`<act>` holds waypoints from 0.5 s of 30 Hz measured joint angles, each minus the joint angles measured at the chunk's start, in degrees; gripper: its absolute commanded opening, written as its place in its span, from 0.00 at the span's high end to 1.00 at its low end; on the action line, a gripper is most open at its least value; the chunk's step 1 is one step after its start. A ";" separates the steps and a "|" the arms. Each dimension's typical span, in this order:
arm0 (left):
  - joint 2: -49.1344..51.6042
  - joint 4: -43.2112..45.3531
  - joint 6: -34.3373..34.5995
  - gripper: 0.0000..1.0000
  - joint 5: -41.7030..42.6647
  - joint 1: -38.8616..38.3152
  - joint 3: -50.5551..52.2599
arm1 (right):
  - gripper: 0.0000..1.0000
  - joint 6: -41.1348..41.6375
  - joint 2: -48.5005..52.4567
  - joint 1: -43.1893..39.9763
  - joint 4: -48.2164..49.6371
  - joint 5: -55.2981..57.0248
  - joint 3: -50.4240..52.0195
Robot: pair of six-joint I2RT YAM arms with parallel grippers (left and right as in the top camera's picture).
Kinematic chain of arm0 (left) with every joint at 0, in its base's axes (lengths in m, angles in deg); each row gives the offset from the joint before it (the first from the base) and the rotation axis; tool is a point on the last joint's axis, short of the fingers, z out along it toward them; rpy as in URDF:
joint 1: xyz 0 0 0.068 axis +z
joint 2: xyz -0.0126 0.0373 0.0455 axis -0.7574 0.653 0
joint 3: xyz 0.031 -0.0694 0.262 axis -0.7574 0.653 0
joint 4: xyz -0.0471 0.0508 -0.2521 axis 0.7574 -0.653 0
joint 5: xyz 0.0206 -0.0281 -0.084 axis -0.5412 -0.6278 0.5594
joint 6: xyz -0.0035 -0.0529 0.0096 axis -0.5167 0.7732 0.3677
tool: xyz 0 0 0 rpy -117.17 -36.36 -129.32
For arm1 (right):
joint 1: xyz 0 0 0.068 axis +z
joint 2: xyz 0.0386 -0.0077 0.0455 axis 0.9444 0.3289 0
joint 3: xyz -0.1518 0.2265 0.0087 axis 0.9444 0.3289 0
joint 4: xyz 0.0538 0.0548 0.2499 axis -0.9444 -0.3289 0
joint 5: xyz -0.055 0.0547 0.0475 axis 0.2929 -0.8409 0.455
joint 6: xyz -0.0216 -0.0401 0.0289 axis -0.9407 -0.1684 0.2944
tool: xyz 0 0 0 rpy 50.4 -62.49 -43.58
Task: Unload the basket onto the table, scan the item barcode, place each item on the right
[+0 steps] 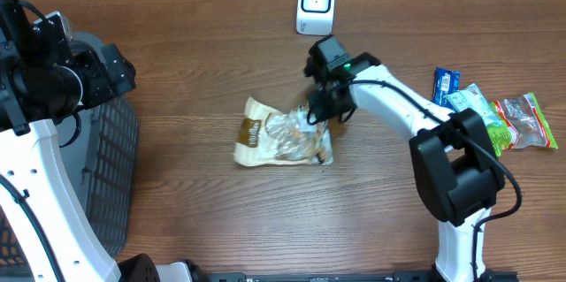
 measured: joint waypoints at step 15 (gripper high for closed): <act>0.00 0.00 0.00 0.01 0.00 0.00 0.00 | 0.28 10.73 -1.86 -0.31 13.14 -16.20 -7.45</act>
